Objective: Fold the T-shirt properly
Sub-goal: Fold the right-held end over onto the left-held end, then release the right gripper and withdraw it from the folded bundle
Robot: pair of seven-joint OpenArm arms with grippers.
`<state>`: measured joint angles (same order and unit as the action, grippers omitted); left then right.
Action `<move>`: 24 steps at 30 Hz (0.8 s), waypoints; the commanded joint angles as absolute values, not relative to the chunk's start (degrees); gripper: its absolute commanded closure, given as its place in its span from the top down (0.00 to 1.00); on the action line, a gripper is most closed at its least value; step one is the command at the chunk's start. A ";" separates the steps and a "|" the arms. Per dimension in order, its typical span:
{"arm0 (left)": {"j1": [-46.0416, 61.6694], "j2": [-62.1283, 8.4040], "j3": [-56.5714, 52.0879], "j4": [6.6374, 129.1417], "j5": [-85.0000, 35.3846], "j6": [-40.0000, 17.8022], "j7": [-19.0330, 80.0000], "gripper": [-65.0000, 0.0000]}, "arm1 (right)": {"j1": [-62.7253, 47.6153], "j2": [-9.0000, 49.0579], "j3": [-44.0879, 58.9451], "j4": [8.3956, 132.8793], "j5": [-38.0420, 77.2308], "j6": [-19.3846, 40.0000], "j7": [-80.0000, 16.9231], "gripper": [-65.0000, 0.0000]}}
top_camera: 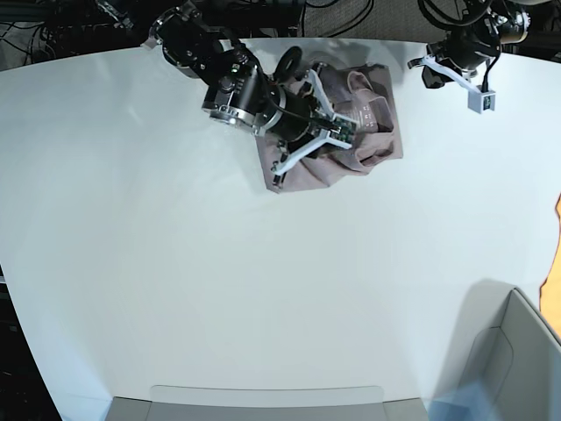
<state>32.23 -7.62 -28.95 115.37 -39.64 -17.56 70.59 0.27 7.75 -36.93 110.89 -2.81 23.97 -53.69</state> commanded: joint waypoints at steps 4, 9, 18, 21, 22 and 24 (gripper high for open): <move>32.40 -7.96 -29.14 116.09 -39.96 -17.71 70.20 0.00 | -1.36 7.69 -37.05 111.52 -1.98 24.04 -54.29 0.00; 32.40 -7.87 -29.05 116.09 -40.22 -17.63 70.20 0.00 | 1.19 7.16 -44.09 103.08 -1.98 24.04 -54.29 0.00; 32.40 -7.87 -29.14 116.09 -40.22 -17.63 69.93 0.00 | 7.34 -0.40 -54.11 94.81 -2.33 24.04 -53.93 0.00; 32.40 -7.87 -29.14 116.09 -40.22 -17.63 69.93 0.00 | 9.80 -0.75 -54.11 96.40 -2.33 23.96 -53.93 0.00; 32.40 -7.87 -29.14 116.09 -40.22 -17.63 69.93 0.00 | 10.42 -0.75 -54.11 96.75 -2.33 23.87 -54.20 0.00; 32.40 -7.87 -29.32 116.09 -40.22 -17.63 69.93 0.00 | 10.95 -0.22 -54.02 97.01 -2.42 23.78 -54.37 0.00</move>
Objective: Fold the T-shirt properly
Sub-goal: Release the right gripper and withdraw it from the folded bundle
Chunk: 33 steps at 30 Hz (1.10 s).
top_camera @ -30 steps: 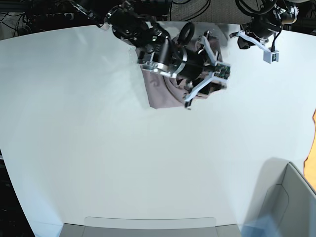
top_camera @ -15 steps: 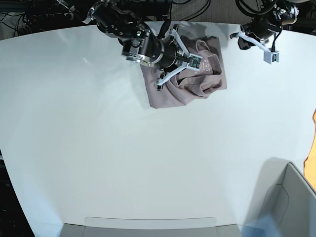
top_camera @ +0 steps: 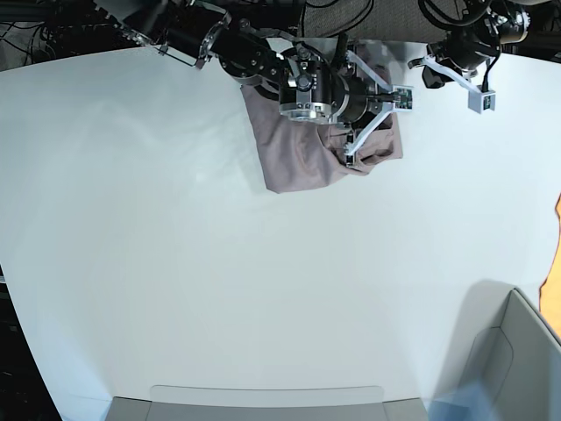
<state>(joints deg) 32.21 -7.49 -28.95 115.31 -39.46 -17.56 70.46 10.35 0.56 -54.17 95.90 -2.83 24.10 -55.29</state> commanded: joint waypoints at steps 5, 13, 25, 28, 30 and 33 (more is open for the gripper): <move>32.40 -7.87 -29.41 116.09 -40.22 -17.63 69.76 0.00 | 9.63 1.80 -51.30 98.51 -2.42 23.60 -58.42 0.00; 32.40 -7.78 -29.41 116.09 -40.22 -17.63 69.76 0.00 | 11.82 0.22 -48.57 97.45 -2.51 23.52 -60.97 0.00; 32.31 -7.69 -29.14 116.09 -40.22 -17.63 69.67 0.00 | 24.31 -9.00 -54.99 71.87 -1.98 23.52 -41.63 0.00; 32.31 -6.99 -29.49 116.09 -40.13 -17.63 69.76 0.00 | 25.19 -9.00 -57.98 71.60 -1.98 23.52 -37.58 0.00; 32.31 -6.99 -29.49 116.09 -40.13 -17.63 69.76 0.00 | 25.10 -9.00 -58.15 72.13 -1.98 23.52 -36.79 0.00; 32.31 -6.99 -29.49 116.09 -40.13 -17.63 69.58 0.00 | 24.40 -9.00 -55.43 74.95 -1.98 23.52 -36.70 0.00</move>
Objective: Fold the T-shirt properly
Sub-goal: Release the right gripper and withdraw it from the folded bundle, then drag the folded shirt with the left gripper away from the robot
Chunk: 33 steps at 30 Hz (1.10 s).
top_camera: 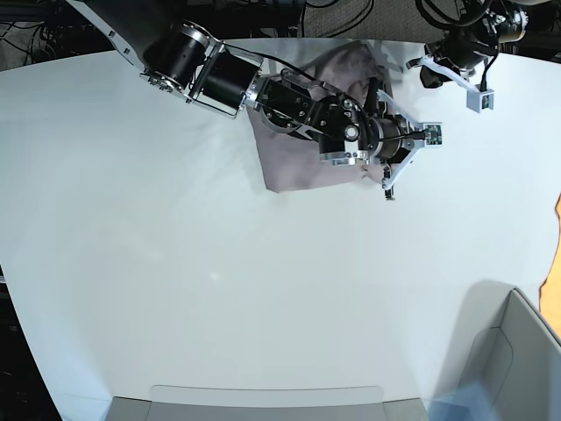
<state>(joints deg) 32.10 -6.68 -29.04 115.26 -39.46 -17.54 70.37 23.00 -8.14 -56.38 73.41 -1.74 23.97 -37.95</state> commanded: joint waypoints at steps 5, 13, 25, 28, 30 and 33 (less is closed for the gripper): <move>28.70 -7.08 -29.23 116.53 -40.31 -17.63 69.41 0.00 | 19.03 -8.13 -34.86 85.41 -2.42 23.69 -37.05 0.00; 24.13 -7.16 -28.97 117.23 -40.48 -24.48 68.88 0.00 | 19.47 5.05 -20.26 92.18 -1.98 30.11 -54.11 0.00; 26.15 -15.25 -5.32 117.23 -45.23 -36.18 67.74 0.00 | 7.69 17.63 -15.25 102.11 -2.24 40.00 -60.53 0.00; 25.19 -18.68 1.36 116.97 -45.14 -30.90 66.51 0.00 | 5.76 17.89 -15.60 102.37 -2.33 40.00 -60.53 0.00; 23.08 -20.35 4.97 115.65 -45.05 -25.71 66.51 0.00 | 4.88 17.80 -15.78 102.02 -2.07 40.00 -60.26 0.00; 20.09 -22.73 10.59 111.08 -45.05 -21.05 66.59 0.00 | 4.26 17.36 -17.63 101.85 -2.07 40.00 -60.18 0.00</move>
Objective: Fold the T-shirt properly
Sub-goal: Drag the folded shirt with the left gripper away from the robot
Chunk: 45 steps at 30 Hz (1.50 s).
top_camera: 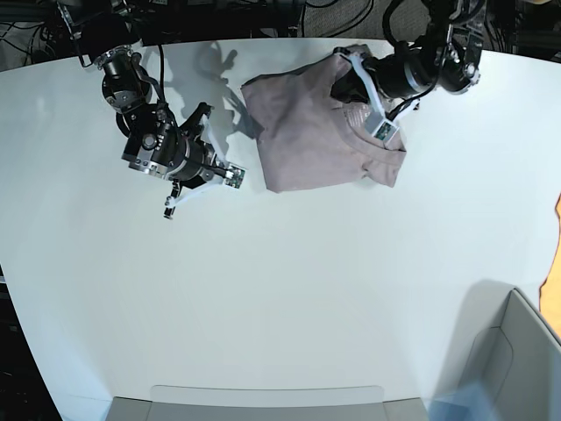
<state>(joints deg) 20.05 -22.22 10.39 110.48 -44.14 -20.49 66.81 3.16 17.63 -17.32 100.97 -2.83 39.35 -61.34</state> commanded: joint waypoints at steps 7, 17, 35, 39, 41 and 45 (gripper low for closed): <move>15.87 -25.54 11.47 102.55 -45.05 -13.76 68.70 0.00 | 4.26 16.13 -32.40 101.41 -2.33 40.00 -60.53 0.00; 6.20 -25.89 -8.40 99.91 -45.49 0.04 65.54 0.00 | -0.31 13.67 -36.44 107.03 -2.42 40.00 -60.53 0.00; 18.42 -16.66 8.75 114.95 -42.95 -10.33 64.84 0.00 | -9.36 14.64 3.91 110.99 -2.33 40.00 -60.53 0.00; 13.32 -16.75 18.33 109.05 -32.22 -10.33 68.35 0.00 | -10.33 16.13 4.18 109.49 -2.33 40.00 -60.35 0.00; 12.26 -16.48 17.54 105.27 -28.00 -10.33 68.26 0.00 | -10.42 15.87 4.18 109.67 -2.24 40.00 -60.35 0.00; 12.35 -15.43 7.78 102.81 -24.75 -8.13 68.26 0.00 | -10.77 15.69 4.09 109.67 -2.15 40.00 -60.35 0.00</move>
<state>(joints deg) 12.58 -15.14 8.40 102.10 -26.87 -8.91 67.99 -11.14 15.18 3.70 108.71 -2.17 39.35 -60.71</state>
